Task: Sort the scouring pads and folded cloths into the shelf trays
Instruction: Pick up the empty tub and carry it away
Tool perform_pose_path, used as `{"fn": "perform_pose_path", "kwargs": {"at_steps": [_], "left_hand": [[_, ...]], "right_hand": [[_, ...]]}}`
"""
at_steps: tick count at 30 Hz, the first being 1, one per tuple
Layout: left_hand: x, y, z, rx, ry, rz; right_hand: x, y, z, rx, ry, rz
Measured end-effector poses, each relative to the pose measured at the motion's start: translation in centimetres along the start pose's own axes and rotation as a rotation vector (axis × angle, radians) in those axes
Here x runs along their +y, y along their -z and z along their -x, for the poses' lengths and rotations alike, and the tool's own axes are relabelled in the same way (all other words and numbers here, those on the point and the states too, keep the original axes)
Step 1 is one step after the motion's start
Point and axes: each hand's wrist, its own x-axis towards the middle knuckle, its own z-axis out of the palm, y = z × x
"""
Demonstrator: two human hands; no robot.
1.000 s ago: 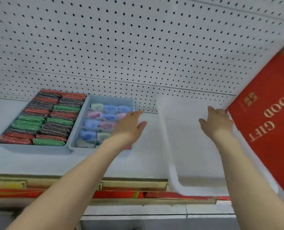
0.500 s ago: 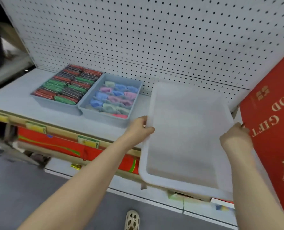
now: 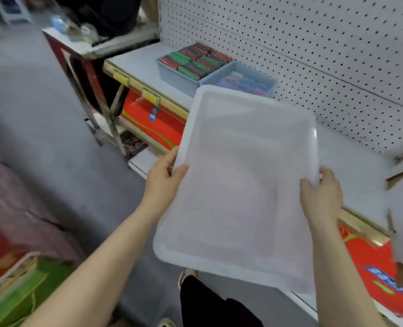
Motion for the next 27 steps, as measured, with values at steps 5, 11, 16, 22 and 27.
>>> {"fn": "perform_pose_path", "kwargs": {"at_steps": [5, 11, 16, 22, 27], "left_hand": [[-3.8, 5.9, 4.9, 0.203, 0.148, 0.002], [-8.7, 11.4, 7.9, 0.548, 0.289, 0.073], [-12.0, 14.4, 7.2, 0.762, 0.369, 0.136], [-13.2, 16.6, 1.7, 0.931, 0.414, 0.199], [-12.9, 19.1, -2.8, 1.052, 0.402, 0.211]], "right_hand": [[-3.1, -3.7, 5.2, -0.154, 0.101, -0.187], [-7.7, -10.5, 9.1, -0.403, 0.198, -0.347], [-11.6, -16.9, 8.8, -0.612, 0.25, -0.419], [-18.5, -24.4, 4.8, -0.763, 0.394, -0.355], [-26.0, -30.5, 2.4, -0.855, 0.529, -0.313]]}}
